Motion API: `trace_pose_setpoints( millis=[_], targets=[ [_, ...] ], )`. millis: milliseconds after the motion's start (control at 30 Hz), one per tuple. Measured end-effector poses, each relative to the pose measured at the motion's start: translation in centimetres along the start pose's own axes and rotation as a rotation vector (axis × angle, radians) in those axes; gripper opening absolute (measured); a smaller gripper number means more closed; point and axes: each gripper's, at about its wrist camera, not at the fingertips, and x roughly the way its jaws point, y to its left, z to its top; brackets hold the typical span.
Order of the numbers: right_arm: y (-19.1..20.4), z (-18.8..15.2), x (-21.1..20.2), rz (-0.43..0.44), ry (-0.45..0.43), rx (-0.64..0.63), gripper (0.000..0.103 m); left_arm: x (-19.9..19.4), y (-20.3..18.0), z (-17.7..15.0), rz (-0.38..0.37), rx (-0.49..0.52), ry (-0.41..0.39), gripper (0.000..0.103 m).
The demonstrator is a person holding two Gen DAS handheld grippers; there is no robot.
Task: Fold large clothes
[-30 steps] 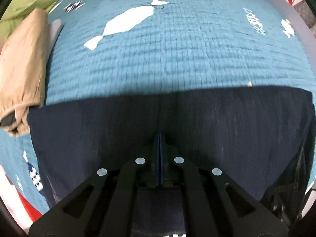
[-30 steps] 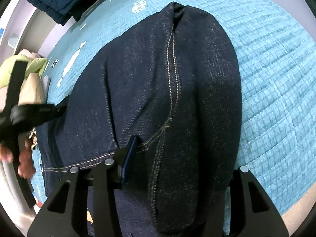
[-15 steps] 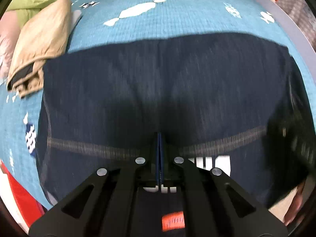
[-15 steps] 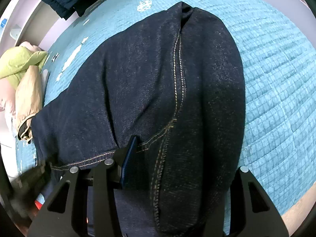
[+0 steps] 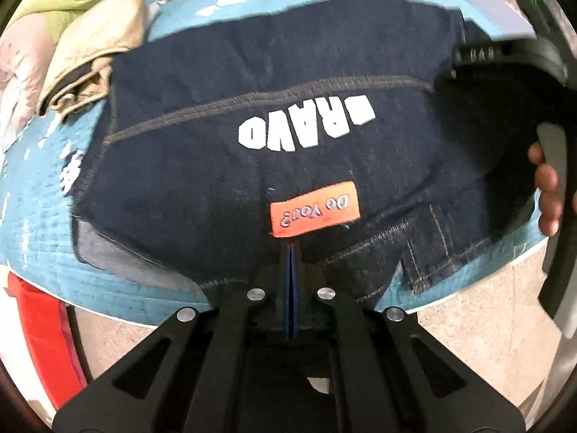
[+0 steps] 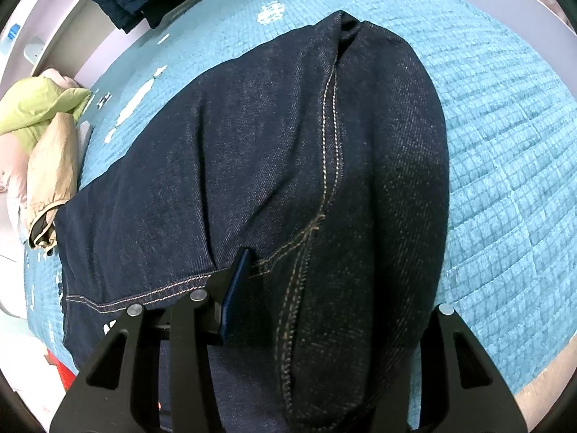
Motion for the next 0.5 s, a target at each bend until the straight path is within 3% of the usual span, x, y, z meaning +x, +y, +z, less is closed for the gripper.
trace_pose_setpoints(
  millis=[133,233,500],
  targets=[
    [0.1,0.4,0.1,0.001,0.015,0.011,0.045,-2.2,0.5,2.9,0.007,-0.004,-0.107,0.0],
    [0.1,0.6,0.1,-0.001,0.021,0.016,0.045,-2.2,1.3,6.8,-0.008,-0.027,-0.149,0.0],
    [-0.1,0.8,0.3,0.008,0.018,0.013,0.045,2.1,2.7,19.5,-0.041,-0.056,-0.197,0.001]
  ],
)
